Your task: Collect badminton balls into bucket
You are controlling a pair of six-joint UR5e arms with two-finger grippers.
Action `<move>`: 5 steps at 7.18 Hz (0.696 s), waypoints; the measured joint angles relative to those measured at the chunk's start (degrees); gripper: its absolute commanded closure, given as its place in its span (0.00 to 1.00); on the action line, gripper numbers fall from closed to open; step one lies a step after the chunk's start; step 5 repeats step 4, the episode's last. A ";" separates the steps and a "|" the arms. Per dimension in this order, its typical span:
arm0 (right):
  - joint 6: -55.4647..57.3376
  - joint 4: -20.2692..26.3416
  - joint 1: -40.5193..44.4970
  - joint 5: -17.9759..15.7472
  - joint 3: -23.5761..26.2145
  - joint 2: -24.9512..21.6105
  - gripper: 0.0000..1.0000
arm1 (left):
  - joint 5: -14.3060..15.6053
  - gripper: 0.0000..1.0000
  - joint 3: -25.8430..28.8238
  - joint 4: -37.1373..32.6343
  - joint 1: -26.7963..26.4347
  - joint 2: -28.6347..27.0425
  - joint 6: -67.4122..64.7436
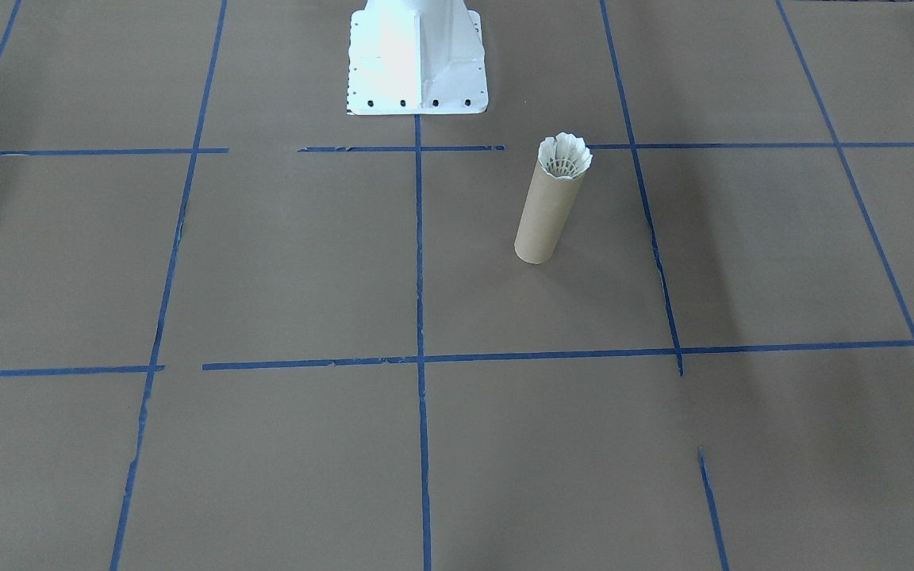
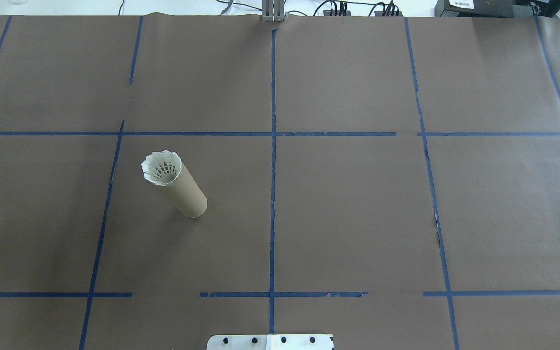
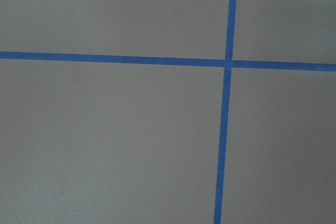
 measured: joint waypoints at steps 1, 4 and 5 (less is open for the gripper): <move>0.00 0.01 0.00 0.00 0.00 0.00 0.00 | -0.15 0.00 -0.46 0.04 0.04 0.24 -0.19; 0.00 0.04 0.00 0.00 0.00 0.00 0.00 | -0.14 0.00 -0.77 0.08 0.08 0.28 -0.26; 0.00 0.04 0.00 0.00 0.00 0.00 0.00 | -0.14 0.00 -0.77 0.08 0.08 0.28 -0.26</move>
